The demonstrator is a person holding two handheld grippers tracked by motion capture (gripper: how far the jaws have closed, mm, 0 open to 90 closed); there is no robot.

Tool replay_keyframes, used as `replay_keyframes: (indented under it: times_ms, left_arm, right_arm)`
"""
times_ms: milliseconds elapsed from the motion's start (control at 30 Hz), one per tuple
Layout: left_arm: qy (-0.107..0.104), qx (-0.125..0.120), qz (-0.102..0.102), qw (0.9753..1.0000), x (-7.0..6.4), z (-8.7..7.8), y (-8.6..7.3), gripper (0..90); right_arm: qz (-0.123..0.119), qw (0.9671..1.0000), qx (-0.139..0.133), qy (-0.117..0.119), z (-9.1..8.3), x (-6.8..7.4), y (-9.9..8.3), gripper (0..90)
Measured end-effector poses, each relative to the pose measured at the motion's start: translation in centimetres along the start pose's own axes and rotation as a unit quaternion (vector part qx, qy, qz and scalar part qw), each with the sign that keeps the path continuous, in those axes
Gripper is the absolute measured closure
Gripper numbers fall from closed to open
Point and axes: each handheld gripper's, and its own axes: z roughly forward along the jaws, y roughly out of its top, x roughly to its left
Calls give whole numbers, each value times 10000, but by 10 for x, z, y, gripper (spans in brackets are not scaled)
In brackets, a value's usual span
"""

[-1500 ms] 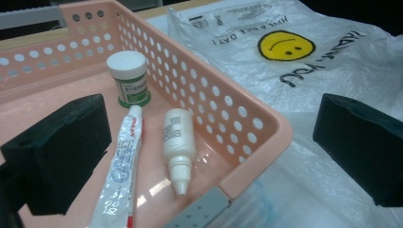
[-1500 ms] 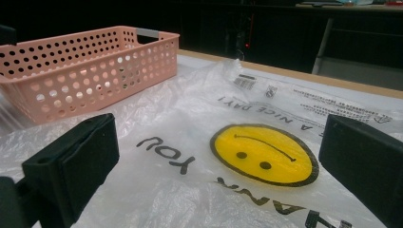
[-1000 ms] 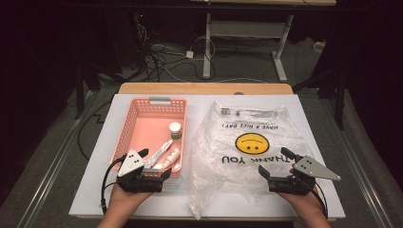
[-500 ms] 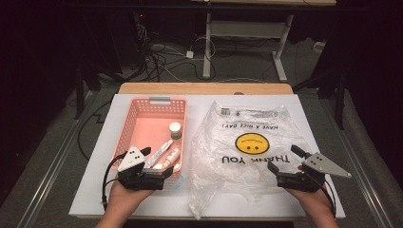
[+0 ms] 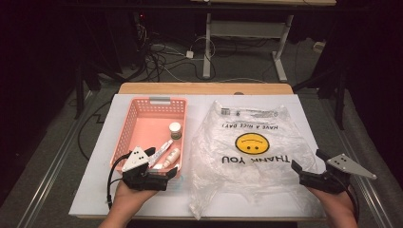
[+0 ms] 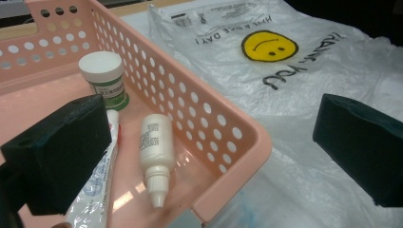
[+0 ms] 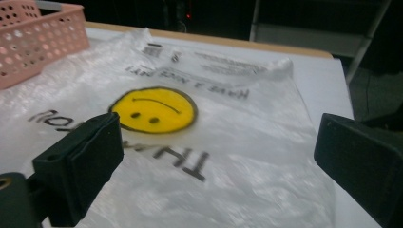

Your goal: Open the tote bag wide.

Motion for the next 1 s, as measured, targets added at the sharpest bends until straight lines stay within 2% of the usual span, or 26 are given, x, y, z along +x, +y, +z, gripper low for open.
replay_keyframes:
  times_ms: [67,100,133,167,200,233,300,333,367,433,467,533,667,733,767,867,933,1000]
  left_arm:
    - [13,31,32,10000,0,0,-1,0]
    - [-89,55,-3,9999,2,0,-1,0]
    - [-89,55,-3,9999,2,0,-1,0]
    - [-76,56,22,10000,3,-1,-2,0]
    - [-61,56,59,9999,3,-1,-2,0]
    - [-32,72,91,9999,3,-1,-2,0]
    - [-21,141,104,9998,4,-1,-3,0]
    - [-24,159,81,9998,4,-1,-2,0]
    - [-40,170,80,9998,5,-1,-2,0]
    - [-5,145,97,9998,5,-1,-2,0]
    - [-9,138,82,9999,5,-1,-2,0]
    - [-42,94,81,9999,7,-2,-2,0]
    - [-2,66,104,9999,8,-2,-3,0]
    - [-2,55,108,9999,9,-2,-4,0]
    - [4,63,136,9999,9,-1,-4,0]
    - [31,77,201,9998,7,-1,-4,0]
    - [17,26,161,9999,8,-1,-4,0]
    - [-12,-9,71,10000,8,0,-3,0]
  right_arm:
    - [104,9999,100,-86,-1,-9,-3,74]
    - [121,9996,186,-153,-2,-13,-5,96]
    - [121,9996,186,-153,-2,-13,-5,96]
    - [155,9990,321,-283,-5,-22,-7,152]
    - [155,9990,321,-283,-5,-22,-7,152]
    - [327,9981,412,-319,-6,-32,-11,182]
    - [350,9975,481,-371,-6,-36,-13,209]
    - [442,9967,598,-319,-5,-42,-17,307]
    - [465,9964,665,-258,-4,-44,-19,350]
    - [497,9953,807,-214,0,-46,-22,412]
    - [497,9953,807,-214,0,-46,-22,412]
    - [584,9927,1018,-280,8,-48,-26,439]
    - [673,9904,1176,-287,14,-50,-28,441]
    - [705,9881,1325,-340,17,-50,-29,396]
    - [705,9881,1325,-340,17,-50,-29,396]
    - [761,9847,1517,-382,21,-50,-31,380]
    - [746,9842,1555,-403,22,-49,-31,403]
    - [622,9828,1684,-440,24,-46,-31,504]
